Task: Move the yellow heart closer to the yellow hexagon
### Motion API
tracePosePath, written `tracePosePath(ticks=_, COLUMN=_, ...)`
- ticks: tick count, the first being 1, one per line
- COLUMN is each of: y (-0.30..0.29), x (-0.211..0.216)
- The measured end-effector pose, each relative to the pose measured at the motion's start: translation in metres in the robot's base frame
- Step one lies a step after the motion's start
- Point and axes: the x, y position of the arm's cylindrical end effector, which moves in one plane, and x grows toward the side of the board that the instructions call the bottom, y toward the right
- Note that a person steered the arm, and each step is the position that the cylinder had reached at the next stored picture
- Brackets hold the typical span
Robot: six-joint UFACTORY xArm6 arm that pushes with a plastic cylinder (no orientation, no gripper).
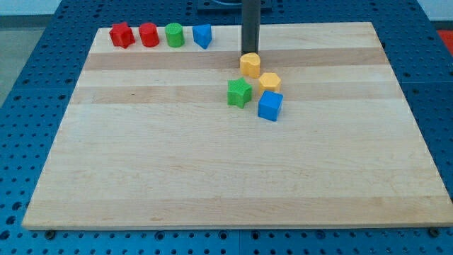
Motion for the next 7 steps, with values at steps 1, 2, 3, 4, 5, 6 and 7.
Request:
tracePosePath(ticks=1, y=0.006, x=-0.001)
tracePosePath(ticks=2, y=0.006, x=0.000)
tracePosePath(ticks=3, y=0.006, x=0.004)
tracePosePath(ticks=4, y=0.006, x=0.006)
tracePosePath(ticks=5, y=0.006, x=0.010)
tracePosePath(ticks=6, y=0.006, x=0.017)
tracePosePath(ticks=7, y=0.005, x=0.021)
